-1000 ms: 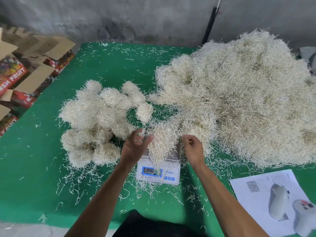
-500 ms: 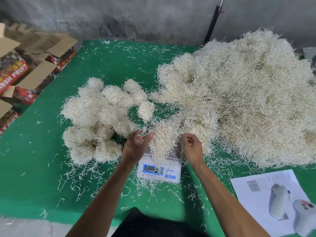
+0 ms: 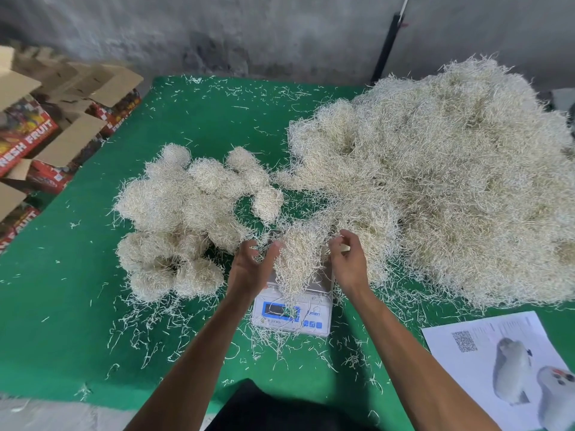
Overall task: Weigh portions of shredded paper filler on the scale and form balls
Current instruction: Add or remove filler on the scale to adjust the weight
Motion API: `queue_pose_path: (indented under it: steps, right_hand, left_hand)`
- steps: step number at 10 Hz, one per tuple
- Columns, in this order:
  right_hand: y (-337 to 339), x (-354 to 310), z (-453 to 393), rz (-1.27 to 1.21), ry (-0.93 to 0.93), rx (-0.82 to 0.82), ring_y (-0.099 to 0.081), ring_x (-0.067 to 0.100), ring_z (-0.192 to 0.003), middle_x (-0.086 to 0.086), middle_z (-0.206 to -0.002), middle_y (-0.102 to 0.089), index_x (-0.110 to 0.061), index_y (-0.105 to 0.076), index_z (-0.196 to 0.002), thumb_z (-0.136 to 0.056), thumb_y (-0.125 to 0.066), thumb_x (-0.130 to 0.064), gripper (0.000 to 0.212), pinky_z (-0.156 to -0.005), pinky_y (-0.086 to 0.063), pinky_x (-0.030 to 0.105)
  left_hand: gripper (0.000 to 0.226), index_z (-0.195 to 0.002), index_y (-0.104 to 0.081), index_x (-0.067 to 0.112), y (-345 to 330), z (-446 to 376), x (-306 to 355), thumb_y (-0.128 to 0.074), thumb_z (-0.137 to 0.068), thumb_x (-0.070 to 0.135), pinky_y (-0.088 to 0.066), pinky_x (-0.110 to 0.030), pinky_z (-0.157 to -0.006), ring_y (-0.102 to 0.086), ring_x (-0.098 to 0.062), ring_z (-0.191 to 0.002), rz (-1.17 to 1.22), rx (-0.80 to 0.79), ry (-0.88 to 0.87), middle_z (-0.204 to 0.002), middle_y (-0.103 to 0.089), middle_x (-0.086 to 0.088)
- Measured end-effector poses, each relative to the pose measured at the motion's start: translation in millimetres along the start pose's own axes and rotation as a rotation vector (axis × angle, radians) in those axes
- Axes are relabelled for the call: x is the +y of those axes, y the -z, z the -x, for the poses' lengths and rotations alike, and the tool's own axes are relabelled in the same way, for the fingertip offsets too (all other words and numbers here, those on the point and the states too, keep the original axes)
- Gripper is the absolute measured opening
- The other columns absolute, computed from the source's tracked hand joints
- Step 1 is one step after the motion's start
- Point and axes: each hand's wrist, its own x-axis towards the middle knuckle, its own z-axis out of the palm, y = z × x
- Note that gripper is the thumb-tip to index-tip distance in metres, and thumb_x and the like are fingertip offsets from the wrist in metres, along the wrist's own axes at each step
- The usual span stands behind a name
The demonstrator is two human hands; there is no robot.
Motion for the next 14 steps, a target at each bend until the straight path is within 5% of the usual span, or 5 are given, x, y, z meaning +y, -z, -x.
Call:
queue_pose_path:
  steps: [3, 6, 9, 11, 14]
  right_hand:
    - [-14, -9, 0, 0.377, 0.161, -0.149, -0.045, 0.022, -0.140, 0.003, -0.163, -0.038, -0.025, -0.037, -0.158, -0.105, -0.046, -0.058, 0.063, -0.117, -0.035, 0.046]
    - [-78, -29, 49, 0.125, 0.061, -0.451, -0.053, -0.003, -0.073, -0.025, -0.074, -0.056, -0.045, -0.058, -0.084, -0.103, -0.041, -0.067, 0.034, -0.084, -0.052, 0.036]
    - [-97, -72, 46, 0.081, 0.123, -0.198, -0.033, 0.005, -0.147, -0.018, -0.160, -0.031, -0.034, -0.032, -0.156, -0.079, -0.056, -0.091, 0.099, -0.122, -0.029, 0.034]
    - [-83, -90, 5, 0.104, 0.088, -0.208, -0.074, 0.015, -0.091, -0.011, -0.114, -0.075, -0.012, -0.055, -0.142, -0.083, -0.070, -0.071, 0.085, -0.082, -0.058, 0.023]
    - [-42, -179, 5, -0.606, -0.062, -0.214, -0.058, 0.000, -0.078, -0.014, -0.098, -0.053, -0.025, -0.032, -0.144, -0.085, -0.063, -0.053, 0.072, -0.069, -0.048, 0.028]
  left_hand:
    - [0.069, -0.121, -0.050, 0.019, 4, 12, 17, -0.045, -0.087, 0.080, -0.056, -0.065, -0.078, -0.054, -0.044, -0.115, 0.587, -0.409, 0.446, -0.123, -0.049, -0.014]
    - [0.057, -0.134, -0.044, 0.020, 3, -10, 9, -0.063, -0.091, 0.052, -0.044, -0.056, -0.108, -0.061, -0.031, -0.086, 0.781, -0.336, 0.479, -0.101, -0.060, -0.005]
    - [0.039, -0.146, -0.040, -0.002, 16, -9, 46, -0.029, -0.109, 0.004, -0.048, -0.004, -0.064, -0.064, -0.008, -0.110, 0.811, -0.324, 0.302, -0.144, -0.051, -0.014]
    - [0.050, -0.118, -0.064, 0.022, 25, -12, 55, -0.039, -0.099, 0.060, -0.055, -0.059, -0.088, -0.064, -0.042, -0.113, 0.938, -0.486, 0.425, -0.112, -0.072, -0.015]
    - [0.054, -0.126, -0.060, 0.017, 5, -11, 22, -0.031, -0.102, 0.055, -0.044, -0.048, -0.100, -0.053, -0.027, -0.119, 1.140, -0.220, 0.671, -0.143, -0.054, -0.011]
